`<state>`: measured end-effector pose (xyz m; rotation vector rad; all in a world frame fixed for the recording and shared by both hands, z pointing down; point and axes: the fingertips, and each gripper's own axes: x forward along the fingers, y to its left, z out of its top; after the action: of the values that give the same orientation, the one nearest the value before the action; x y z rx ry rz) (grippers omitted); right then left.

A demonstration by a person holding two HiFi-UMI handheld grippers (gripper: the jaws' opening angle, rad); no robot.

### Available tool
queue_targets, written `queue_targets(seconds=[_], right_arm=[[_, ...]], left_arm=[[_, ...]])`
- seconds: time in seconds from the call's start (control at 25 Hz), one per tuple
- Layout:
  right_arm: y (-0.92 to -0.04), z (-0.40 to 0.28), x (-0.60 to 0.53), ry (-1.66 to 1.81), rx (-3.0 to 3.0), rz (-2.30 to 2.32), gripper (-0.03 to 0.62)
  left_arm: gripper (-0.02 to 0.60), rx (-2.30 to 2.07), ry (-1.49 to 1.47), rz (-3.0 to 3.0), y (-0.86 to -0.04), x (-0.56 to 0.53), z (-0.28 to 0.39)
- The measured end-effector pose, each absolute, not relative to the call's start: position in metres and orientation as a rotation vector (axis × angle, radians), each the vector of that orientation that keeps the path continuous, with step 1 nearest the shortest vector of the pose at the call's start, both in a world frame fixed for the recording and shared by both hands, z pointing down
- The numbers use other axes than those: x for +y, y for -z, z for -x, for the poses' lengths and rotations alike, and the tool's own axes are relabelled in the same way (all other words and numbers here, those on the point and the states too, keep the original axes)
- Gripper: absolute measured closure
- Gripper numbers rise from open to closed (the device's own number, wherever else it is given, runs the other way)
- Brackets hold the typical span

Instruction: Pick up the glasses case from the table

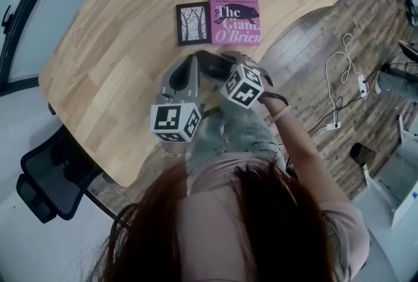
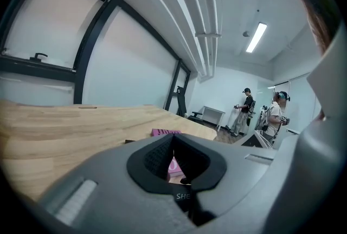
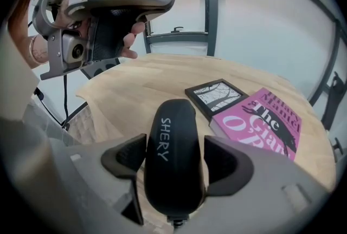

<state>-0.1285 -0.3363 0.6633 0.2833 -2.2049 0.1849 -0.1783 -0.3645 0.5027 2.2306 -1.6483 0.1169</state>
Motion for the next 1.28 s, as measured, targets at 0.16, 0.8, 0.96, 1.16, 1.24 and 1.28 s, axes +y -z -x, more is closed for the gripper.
queue_targets(seconds=[0.16,0.8,0.96,1.16,1.24,1.28], right_arm=[[-0.671,0.13,-0.333,-0.177,-2.187,-0.261,0.267],[-0.679,0.135,-0.328,-0.152,-2.182,-0.213,0.256],[-0.67,0.135,-0.329,-0.153,-2.216,-0.269,0.256],[-0.654,0.13,-0.332,-0.22,-2.269,-0.394,0.256],[-0.648,0.128,-0.333,-0.239,-2.283,-0.438,0.256],[-0.646,0.127,-0.332,-0.247,-2.291,-0.459,0.256]], left_arm=[[0.572,-1.657,-0.113,-2.217,-0.504,-0.364,0.182],[0.572,-1.682,-0.116,-2.157,-0.516,-0.352,0.198],[0.572,-1.682,-0.115,-2.169,-0.513,-0.348,0.2],[0.572,-1.669,-0.117,-2.191,-0.509,-0.342,0.199],[0.572,-1.665,-0.118,-2.202,-0.506,-0.339,0.198],[0.572,-1.663,-0.119,-2.208,-0.505,-0.337,0.198]])
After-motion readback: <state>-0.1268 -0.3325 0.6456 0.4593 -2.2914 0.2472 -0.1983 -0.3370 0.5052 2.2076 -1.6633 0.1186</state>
